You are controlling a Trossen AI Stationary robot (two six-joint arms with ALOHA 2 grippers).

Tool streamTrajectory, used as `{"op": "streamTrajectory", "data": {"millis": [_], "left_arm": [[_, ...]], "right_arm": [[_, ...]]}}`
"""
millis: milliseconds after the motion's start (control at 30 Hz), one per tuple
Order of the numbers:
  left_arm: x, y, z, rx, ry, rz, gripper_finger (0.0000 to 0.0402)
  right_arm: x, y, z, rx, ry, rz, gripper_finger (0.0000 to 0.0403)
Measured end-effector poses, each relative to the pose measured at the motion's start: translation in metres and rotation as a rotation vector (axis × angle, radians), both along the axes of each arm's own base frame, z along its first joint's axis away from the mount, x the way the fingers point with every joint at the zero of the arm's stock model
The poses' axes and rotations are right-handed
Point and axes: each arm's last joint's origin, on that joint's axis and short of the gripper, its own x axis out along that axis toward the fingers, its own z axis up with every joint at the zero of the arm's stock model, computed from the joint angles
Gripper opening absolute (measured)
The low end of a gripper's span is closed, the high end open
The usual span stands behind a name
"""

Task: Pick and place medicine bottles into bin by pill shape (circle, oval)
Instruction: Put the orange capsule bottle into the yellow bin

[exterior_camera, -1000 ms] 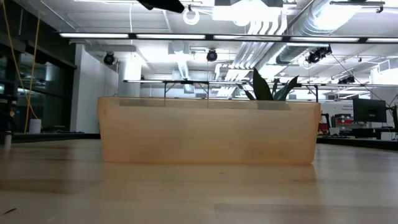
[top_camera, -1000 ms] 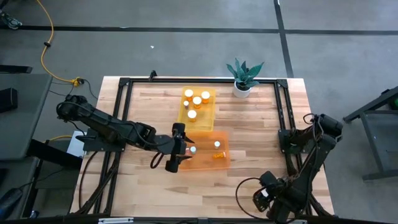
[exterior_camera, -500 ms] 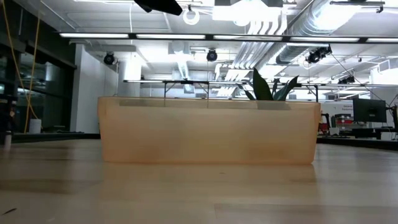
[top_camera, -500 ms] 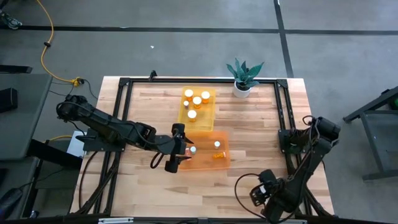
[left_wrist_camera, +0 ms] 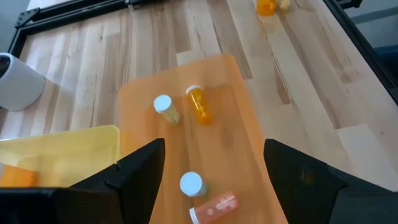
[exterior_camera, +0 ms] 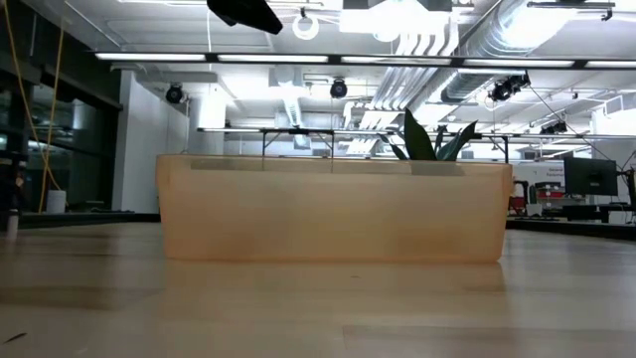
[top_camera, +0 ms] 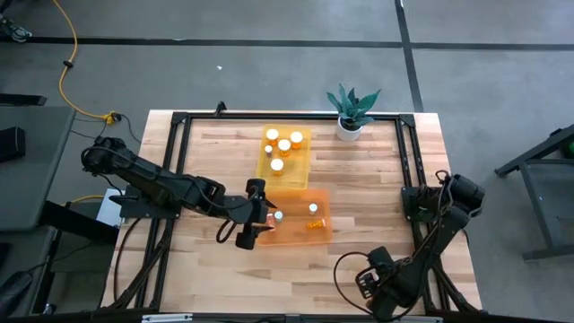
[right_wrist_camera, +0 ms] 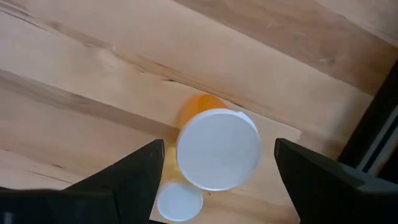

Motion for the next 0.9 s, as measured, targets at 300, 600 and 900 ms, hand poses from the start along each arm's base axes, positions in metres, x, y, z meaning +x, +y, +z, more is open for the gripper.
{"op": "streamTrajectory", "data": {"millis": [300, 600, 900], "left_arm": [[0.0, 0.0, 0.0, -0.008, 0.008, -0.01, 0.0264], [-0.015, 0.004, 0.016, 0.008, -0.025, 0.015, 0.0264], [-0.05, 0.015, 0.052, 0.03, -0.145, 0.068, 0.0264]], "right_arm": [[0.0, 0.001, -0.003, -0.002, 0.018, -0.005, 0.0298], [0.001, -0.001, -0.015, 0.019, 0.015, 0.006, 0.027], [0.007, -0.011, -0.004, 0.035, 0.01, 0.044, 0.0182]]}}
